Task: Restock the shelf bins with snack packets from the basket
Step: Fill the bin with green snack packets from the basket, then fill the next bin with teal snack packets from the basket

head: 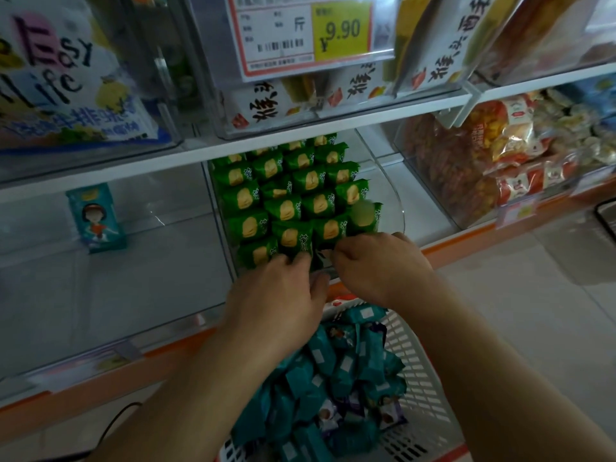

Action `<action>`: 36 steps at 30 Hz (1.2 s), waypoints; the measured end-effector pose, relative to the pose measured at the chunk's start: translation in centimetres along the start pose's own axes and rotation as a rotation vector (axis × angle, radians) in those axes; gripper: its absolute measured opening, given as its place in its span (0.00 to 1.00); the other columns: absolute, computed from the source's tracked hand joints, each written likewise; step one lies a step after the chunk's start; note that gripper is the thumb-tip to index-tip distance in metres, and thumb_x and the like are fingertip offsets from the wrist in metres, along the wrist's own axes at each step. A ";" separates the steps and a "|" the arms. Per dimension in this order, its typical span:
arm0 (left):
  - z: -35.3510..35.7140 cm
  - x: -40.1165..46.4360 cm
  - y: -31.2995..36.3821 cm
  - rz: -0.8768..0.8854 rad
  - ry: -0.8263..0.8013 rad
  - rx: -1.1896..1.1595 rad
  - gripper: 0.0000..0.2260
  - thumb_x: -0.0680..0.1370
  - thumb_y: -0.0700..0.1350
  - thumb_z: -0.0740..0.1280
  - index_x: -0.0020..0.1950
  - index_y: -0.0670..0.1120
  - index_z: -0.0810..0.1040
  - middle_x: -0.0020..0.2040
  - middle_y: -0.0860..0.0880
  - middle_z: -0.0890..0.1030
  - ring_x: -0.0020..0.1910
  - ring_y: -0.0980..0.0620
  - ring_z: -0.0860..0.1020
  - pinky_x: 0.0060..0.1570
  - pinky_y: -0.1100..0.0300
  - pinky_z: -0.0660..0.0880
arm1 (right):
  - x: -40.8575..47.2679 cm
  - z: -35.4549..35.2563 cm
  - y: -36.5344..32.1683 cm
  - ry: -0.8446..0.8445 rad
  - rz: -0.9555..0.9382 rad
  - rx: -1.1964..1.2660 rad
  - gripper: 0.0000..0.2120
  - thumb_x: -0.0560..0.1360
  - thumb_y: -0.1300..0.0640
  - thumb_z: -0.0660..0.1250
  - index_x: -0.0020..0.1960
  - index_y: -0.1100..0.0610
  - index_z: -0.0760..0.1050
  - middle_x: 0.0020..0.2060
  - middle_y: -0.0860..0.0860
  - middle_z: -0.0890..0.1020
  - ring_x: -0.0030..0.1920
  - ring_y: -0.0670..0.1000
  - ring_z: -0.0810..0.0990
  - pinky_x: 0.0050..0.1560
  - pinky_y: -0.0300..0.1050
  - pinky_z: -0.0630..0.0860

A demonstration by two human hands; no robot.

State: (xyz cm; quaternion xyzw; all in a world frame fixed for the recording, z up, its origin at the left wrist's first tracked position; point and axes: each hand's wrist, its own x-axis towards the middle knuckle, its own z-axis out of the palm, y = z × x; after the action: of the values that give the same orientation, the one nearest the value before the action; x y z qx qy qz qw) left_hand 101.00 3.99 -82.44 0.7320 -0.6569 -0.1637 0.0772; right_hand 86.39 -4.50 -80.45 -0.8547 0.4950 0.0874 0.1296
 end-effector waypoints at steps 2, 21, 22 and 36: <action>0.3 0.0 0.0 0.003 -0.036 -0.019 0.16 0.84 0.61 0.54 0.57 0.53 0.74 0.45 0.52 0.74 0.44 0.50 0.77 0.37 0.55 0.74 | 0.1 0.1 0.2 0.008 -0.017 -0.001 0.16 0.84 0.47 0.53 0.48 0.51 0.77 0.50 0.49 0.83 0.55 0.56 0.81 0.61 0.54 0.71; 2.3 -6.6 1.2 0.139 0.055 -0.211 0.04 0.80 0.50 0.64 0.46 0.52 0.74 0.46 0.54 0.74 0.43 0.53 0.74 0.41 0.51 0.77 | -6.8 7.3 1.8 -0.078 0.186 0.364 0.07 0.73 0.58 0.62 0.38 0.52 0.76 0.38 0.51 0.81 0.41 0.55 0.82 0.43 0.52 0.83; 4.0 -7.3 0.9 0.072 -0.082 -0.219 0.04 0.80 0.51 0.65 0.46 0.53 0.73 0.45 0.54 0.75 0.42 0.53 0.75 0.42 0.49 0.79 | -7.1 9.2 2.2 -0.170 0.199 0.361 0.07 0.74 0.58 0.62 0.40 0.51 0.77 0.40 0.51 0.82 0.43 0.55 0.82 0.46 0.53 0.83; 19.4 -12.7 -9.9 -0.093 -0.602 -0.014 0.20 0.78 0.39 0.66 0.67 0.55 0.76 0.65 0.53 0.70 0.60 0.46 0.71 0.60 0.51 0.74 | -6.7 19.7 10.4 -0.203 0.704 0.191 0.29 0.71 0.55 0.71 0.68 0.58 0.62 0.61 0.62 0.72 0.63 0.67 0.74 0.61 0.62 0.76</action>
State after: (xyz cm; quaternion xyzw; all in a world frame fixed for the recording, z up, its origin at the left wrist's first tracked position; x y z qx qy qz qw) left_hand 102.57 19.75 -102.10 0.6791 -0.6150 -0.3812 -0.1236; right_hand 73.59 2.13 -98.68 -0.6032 0.7491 0.1641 0.2192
